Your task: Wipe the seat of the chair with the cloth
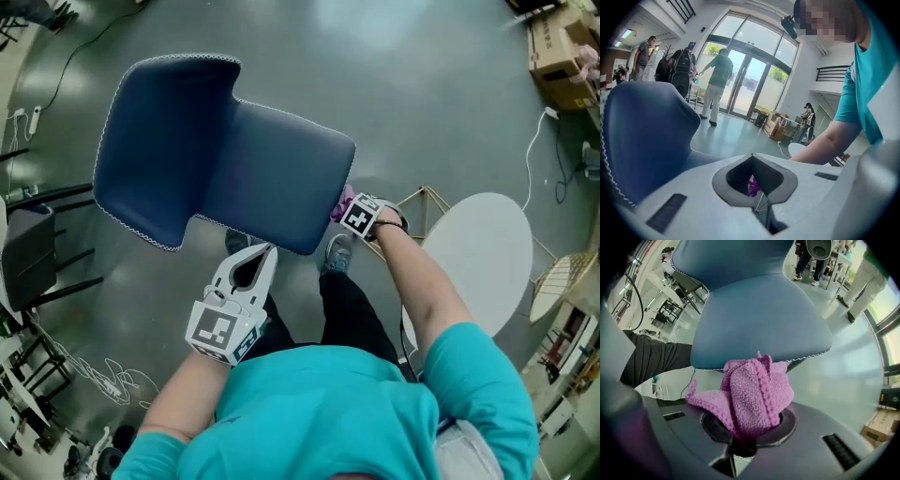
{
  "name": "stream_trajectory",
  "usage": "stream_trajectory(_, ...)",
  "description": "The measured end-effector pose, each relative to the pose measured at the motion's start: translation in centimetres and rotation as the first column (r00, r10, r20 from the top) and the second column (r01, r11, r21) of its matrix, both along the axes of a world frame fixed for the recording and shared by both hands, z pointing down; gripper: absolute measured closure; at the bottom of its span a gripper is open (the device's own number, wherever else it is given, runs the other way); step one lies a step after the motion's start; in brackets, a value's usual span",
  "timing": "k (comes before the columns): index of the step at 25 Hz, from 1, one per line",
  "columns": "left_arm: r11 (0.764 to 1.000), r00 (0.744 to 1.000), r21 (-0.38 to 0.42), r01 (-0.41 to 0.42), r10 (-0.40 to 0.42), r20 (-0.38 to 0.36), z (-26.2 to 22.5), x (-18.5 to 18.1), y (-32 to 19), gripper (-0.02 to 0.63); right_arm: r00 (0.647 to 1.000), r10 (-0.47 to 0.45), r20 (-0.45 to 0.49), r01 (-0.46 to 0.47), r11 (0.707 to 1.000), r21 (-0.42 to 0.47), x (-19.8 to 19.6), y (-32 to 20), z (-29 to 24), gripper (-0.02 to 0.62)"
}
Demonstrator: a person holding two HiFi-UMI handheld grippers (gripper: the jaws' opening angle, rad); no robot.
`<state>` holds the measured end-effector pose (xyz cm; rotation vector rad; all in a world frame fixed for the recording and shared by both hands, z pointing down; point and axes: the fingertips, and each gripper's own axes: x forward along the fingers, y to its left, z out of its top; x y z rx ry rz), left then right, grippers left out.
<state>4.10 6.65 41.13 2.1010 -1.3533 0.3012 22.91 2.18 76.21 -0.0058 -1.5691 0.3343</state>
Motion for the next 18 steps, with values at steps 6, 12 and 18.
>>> stream_trajectory(6, 0.99, 0.99, 0.025, 0.142, -0.143, 0.013, -0.9, -4.6, 1.3, 0.603, 0.999, -0.013, 0.036, 0.012, 1.0, 0.015, -1.8, -1.0, -4.2, 0.534)
stream_trajectory(12, 0.994, 0.995, 0.04, 0.098, -0.098, 0.0, -0.6, -7.3, 1.6, 0.603, 0.947, -0.008, 0.32, 0.003, 1.0, 0.017, -11.5, -0.2, -9.8, 0.534)
stream_trajectory(18, 0.994, 0.995, 0.039, 0.103, -0.103, -0.008, 0.0, -13.2, 4.1, 0.603, 0.839, -0.093, 0.537, 0.077, 0.996, 0.053, -26.2, 4.1, -12.7, 0.533)
